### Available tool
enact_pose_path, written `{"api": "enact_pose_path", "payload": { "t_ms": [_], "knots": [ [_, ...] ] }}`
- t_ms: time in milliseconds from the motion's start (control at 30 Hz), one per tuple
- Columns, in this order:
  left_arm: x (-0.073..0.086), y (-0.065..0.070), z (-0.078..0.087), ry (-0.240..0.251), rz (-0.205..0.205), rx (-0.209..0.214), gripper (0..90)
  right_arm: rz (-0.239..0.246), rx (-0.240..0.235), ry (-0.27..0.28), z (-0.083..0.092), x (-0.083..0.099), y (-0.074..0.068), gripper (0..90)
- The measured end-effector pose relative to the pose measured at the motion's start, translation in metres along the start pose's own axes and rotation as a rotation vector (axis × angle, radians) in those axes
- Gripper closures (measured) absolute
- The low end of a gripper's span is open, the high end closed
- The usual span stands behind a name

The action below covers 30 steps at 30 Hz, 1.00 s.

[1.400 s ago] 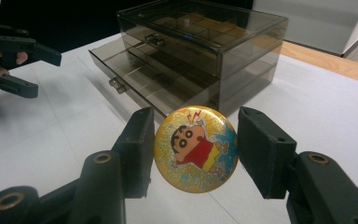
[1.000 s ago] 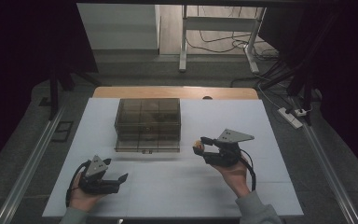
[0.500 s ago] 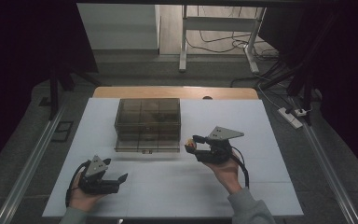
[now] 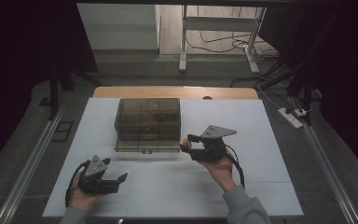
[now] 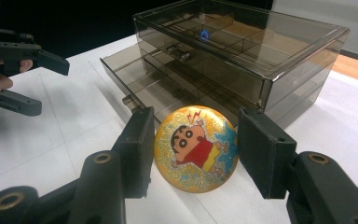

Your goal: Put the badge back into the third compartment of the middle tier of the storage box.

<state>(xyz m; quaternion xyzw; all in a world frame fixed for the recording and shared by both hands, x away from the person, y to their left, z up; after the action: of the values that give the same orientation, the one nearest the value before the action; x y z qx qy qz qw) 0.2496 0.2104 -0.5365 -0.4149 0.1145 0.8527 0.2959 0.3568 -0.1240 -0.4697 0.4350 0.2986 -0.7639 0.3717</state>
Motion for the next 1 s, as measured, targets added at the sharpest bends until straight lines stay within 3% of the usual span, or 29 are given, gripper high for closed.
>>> {"api": "enact_pose_path", "payload": {
  "t_ms": [1000],
  "knots": [
    [0.001,0.000,0.000,-0.002,-0.005,0.008,14.6,0.024,-0.013,-0.034,-0.032,-0.019,-0.008,47.1]
  ]
}}
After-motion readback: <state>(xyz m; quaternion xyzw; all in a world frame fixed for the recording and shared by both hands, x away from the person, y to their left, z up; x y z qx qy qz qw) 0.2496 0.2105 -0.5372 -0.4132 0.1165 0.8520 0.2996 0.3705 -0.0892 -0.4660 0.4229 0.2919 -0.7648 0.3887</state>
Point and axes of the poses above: each handheld gripper's, and its own axes: z roughly backward along the jaws, x roughly out of its underside, y roughly to its right, the point moved 3 cm from there along -z, roughly forward along the jaws, and after that the axes turned 4 degrees about -z, right-handed, at the moved point
